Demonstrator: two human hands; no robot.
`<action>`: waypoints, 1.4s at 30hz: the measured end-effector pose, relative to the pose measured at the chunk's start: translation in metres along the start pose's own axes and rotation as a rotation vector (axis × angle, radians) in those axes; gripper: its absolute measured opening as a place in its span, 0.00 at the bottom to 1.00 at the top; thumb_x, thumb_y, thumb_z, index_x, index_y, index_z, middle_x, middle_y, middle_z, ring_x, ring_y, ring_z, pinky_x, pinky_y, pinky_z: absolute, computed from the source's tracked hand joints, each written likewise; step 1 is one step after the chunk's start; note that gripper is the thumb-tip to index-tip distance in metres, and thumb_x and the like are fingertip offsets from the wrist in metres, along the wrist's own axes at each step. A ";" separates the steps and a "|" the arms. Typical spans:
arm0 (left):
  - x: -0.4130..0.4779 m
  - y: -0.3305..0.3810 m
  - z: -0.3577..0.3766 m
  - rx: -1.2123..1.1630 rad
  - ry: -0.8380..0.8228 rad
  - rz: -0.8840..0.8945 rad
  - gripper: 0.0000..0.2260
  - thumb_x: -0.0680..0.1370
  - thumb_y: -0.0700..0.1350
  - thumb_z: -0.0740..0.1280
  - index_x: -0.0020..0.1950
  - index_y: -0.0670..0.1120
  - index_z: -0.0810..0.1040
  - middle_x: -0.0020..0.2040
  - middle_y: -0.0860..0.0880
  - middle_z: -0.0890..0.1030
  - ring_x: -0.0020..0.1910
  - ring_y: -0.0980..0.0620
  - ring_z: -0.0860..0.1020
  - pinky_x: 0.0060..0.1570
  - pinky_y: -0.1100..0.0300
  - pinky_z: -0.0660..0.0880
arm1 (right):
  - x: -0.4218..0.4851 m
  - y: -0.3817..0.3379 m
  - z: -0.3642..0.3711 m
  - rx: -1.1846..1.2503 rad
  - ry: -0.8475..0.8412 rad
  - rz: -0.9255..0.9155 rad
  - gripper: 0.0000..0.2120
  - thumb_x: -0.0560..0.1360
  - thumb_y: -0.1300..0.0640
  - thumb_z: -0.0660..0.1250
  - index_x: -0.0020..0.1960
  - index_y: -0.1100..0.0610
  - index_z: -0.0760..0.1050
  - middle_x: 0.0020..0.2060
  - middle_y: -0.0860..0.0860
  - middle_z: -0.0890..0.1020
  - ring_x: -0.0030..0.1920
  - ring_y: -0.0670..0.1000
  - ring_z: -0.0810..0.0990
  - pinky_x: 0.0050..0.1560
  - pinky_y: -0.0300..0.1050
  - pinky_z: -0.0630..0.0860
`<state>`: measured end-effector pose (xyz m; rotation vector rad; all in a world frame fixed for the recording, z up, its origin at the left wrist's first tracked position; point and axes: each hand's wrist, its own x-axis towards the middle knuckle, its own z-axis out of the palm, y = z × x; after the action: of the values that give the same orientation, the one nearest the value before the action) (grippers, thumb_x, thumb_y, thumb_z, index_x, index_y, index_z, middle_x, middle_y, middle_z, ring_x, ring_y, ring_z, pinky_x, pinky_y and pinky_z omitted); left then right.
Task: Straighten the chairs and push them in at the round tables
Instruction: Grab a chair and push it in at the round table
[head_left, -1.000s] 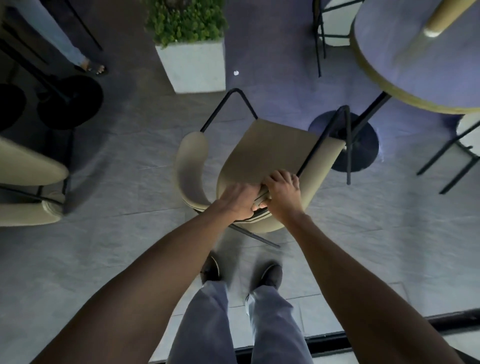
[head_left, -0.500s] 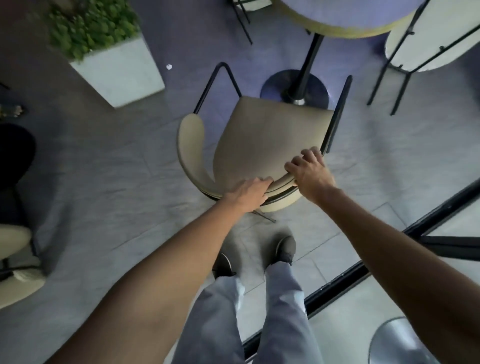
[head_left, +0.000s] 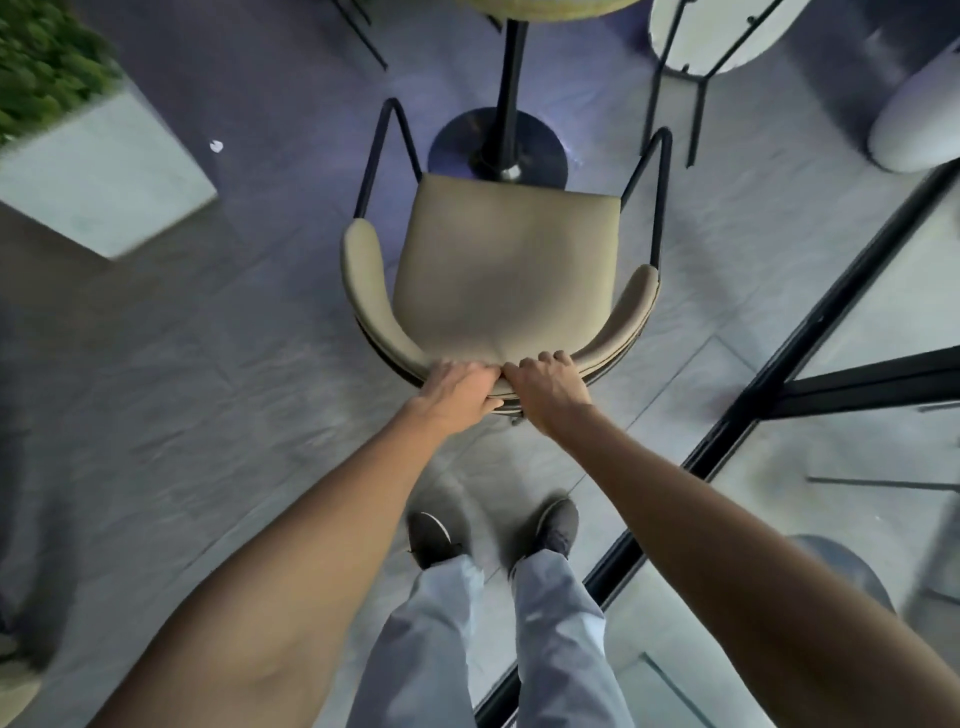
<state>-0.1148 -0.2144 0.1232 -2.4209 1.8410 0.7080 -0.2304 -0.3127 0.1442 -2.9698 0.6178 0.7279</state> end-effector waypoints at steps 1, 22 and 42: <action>0.003 0.007 0.002 0.037 0.018 0.001 0.14 0.80 0.54 0.65 0.60 0.48 0.75 0.56 0.48 0.82 0.56 0.43 0.80 0.55 0.50 0.71 | -0.003 0.006 0.005 0.012 0.000 0.027 0.15 0.78 0.59 0.64 0.63 0.52 0.71 0.55 0.52 0.81 0.58 0.57 0.78 0.59 0.52 0.69; 0.023 0.012 -0.013 0.331 -0.155 -0.230 0.28 0.70 0.73 0.64 0.56 0.53 0.81 0.51 0.49 0.84 0.57 0.44 0.79 0.69 0.39 0.57 | -0.012 0.044 0.044 0.220 0.099 0.062 0.13 0.72 0.60 0.68 0.55 0.48 0.76 0.48 0.45 0.81 0.53 0.54 0.73 0.55 0.51 0.64; 0.062 -0.017 -0.038 0.191 -0.249 -0.272 0.27 0.70 0.70 0.69 0.57 0.50 0.80 0.60 0.49 0.78 0.66 0.41 0.69 0.69 0.30 0.51 | 0.038 0.064 0.017 0.190 0.090 0.004 0.16 0.72 0.58 0.70 0.59 0.48 0.76 0.50 0.44 0.81 0.55 0.55 0.73 0.56 0.51 0.62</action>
<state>-0.0741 -0.2763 0.1309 -2.2790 1.3869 0.7332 -0.2316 -0.3841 0.1170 -2.8390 0.6573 0.5073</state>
